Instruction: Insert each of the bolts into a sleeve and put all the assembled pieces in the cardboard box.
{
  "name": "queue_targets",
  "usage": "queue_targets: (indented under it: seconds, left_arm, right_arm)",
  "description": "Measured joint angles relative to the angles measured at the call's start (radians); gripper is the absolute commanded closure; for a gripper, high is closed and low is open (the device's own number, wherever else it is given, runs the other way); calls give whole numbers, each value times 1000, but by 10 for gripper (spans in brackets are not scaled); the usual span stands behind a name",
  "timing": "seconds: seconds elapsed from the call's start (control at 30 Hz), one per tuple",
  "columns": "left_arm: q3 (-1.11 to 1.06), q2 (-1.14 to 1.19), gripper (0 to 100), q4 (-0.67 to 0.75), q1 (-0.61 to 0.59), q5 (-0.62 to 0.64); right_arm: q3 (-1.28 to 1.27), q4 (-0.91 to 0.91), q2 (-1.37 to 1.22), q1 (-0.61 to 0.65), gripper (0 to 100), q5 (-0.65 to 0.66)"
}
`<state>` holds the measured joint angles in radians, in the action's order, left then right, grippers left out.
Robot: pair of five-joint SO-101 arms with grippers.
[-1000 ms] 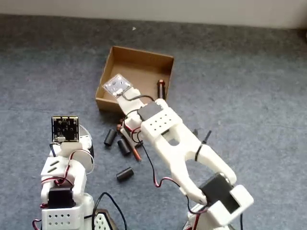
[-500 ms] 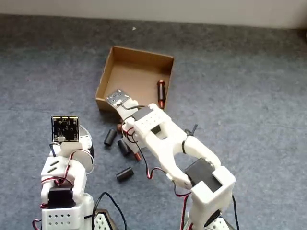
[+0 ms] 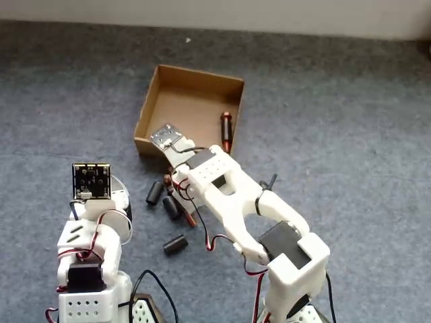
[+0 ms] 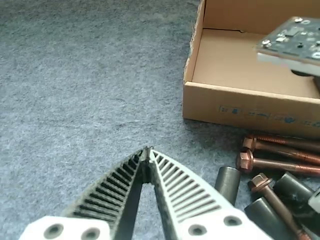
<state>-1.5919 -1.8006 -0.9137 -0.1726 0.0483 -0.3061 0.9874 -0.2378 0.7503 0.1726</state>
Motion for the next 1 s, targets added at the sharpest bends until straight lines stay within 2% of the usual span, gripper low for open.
queue_targets:
  seconds: [0.3, 0.53, 0.63, 0.83, 1.0]
  left_arm:
    - [0, 0, 986, 0, 0, 0]
    - [3, 0, 968, 0, 0, 0]
    - [40, 0, 934, -32, 0, 0]
    - [126, 0, 934, -121, 3, 0]
    - [155, 0, 931, -126, 104, -48]
  right_arm:
    - [-15, 89, 253, -21, 993, 0]
    - [-215, 94, 439, -126, 993, -51]
    - [-316, 31, 491, -173, 993, -100]
    - [-460, -132, 555, -249, 993, -184]
    - [-483, -198, 565, -301, 993, -216]
